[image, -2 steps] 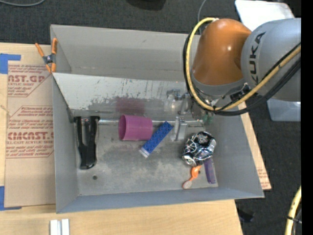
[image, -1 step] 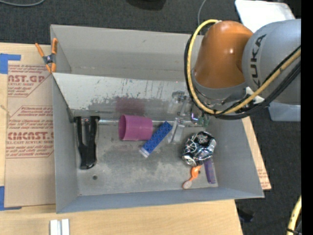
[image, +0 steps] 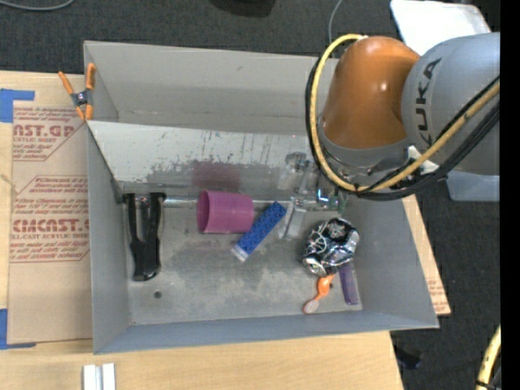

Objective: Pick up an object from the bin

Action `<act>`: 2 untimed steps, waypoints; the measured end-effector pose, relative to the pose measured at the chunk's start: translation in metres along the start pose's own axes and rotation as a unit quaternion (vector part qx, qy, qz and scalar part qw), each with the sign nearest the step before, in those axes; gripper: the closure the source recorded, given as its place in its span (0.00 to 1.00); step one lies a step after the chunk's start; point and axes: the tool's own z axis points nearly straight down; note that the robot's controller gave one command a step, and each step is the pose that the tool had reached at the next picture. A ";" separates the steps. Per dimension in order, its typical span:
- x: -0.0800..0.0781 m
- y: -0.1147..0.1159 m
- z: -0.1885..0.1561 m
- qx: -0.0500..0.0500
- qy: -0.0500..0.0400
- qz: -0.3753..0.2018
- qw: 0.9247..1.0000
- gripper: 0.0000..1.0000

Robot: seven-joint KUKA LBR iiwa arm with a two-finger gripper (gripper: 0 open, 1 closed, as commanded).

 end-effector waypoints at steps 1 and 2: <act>-0.003 0.016 -0.019 0.000 0.000 -0.013 1.000 0.00; -0.007 0.025 -0.031 -0.001 -0.002 -0.019 1.000 0.00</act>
Offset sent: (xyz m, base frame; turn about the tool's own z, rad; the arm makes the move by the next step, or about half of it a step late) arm 0.0154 0.0191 0.0260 -0.0620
